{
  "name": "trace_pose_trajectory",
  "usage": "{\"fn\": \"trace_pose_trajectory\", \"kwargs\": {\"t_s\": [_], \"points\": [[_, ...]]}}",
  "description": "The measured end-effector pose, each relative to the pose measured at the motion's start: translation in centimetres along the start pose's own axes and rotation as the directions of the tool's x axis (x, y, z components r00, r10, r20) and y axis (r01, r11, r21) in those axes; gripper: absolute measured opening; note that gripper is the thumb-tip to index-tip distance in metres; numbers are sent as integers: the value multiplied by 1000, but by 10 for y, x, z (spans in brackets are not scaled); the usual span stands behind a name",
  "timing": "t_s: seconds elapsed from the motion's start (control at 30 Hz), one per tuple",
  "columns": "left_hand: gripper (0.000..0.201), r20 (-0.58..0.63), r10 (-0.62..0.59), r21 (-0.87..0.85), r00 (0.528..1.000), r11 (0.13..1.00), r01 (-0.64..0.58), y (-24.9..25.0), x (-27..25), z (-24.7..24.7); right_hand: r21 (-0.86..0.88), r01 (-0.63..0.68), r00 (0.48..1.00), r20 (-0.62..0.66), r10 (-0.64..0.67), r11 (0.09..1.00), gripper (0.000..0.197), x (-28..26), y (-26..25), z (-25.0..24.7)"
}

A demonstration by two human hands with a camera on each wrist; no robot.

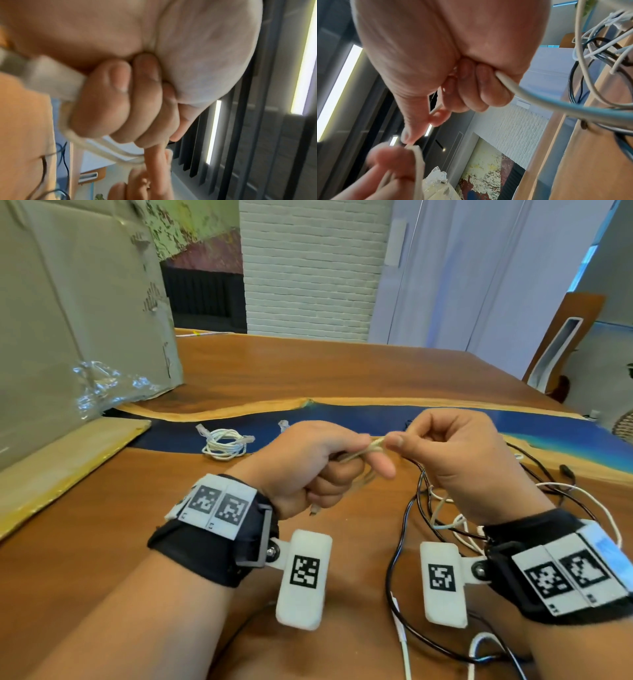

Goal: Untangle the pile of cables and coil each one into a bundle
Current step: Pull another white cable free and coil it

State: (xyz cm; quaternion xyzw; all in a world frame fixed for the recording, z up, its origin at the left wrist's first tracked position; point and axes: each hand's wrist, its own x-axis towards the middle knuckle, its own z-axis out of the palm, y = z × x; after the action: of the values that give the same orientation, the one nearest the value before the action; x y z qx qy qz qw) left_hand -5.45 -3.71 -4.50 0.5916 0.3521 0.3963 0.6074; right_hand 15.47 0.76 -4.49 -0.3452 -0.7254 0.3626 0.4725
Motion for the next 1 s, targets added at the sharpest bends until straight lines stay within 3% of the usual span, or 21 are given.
{"fn": "trace_pose_trajectory", "kwargs": {"t_s": [0.1,0.2,0.33,0.4,0.53,0.63,0.7,0.77,0.87,1.0], "points": [[41,-25,88,-270,996,958,-91,2,4,3,139,-75,997,46,69,987,21,1,2,-1],[42,-43,113,-456,993,882,-120,5,5,5,104,-115,991,83,106,988,23,0,3,0],[39,13,80,-445,997,893,-65,7,3,10,-95,43,996,-80,-51,995,19,4,0,0],[33,67,65,-421,996,907,-31,7,2,13,-125,62,993,-95,-74,990,19,3,-1,-1],[23,48,166,-539,985,834,-114,11,2,15,-103,-53,994,92,62,993,23,0,1,9],[21,-168,174,-674,970,698,-242,13,6,13,-261,-23,942,317,108,965,34,-4,1,23],[22,-326,142,-664,935,669,-333,9,12,13,-382,22,904,402,145,924,45,-7,-4,30],[23,-435,147,-595,889,694,-406,3,17,15,-490,78,880,442,171,868,39,-9,-12,33],[19,-490,150,-453,858,798,-398,-5,21,18,-566,128,853,481,201,814,42,-11,-16,32],[20,-532,178,-216,828,917,-336,-10,25,16,-574,77,807,516,287,815,37,-18,-21,29]]}}
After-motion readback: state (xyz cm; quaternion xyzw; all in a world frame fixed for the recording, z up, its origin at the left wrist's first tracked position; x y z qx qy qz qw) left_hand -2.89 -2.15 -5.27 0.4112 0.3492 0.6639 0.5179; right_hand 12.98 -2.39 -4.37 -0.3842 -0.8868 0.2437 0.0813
